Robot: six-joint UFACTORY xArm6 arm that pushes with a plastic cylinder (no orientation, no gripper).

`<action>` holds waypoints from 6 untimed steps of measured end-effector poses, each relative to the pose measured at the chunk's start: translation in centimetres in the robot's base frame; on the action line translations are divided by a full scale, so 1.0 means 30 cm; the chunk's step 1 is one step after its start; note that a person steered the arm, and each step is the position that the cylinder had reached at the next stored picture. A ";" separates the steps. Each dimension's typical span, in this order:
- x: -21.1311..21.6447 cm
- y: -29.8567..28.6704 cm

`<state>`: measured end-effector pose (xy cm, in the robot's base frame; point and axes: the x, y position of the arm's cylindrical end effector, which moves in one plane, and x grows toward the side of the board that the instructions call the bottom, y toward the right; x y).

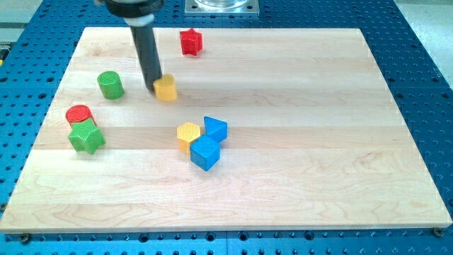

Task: Push the yellow heart into the hexagon and blue blocks

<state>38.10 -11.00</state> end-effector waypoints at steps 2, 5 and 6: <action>-0.055 -0.001; 0.213 0.152; 0.174 0.041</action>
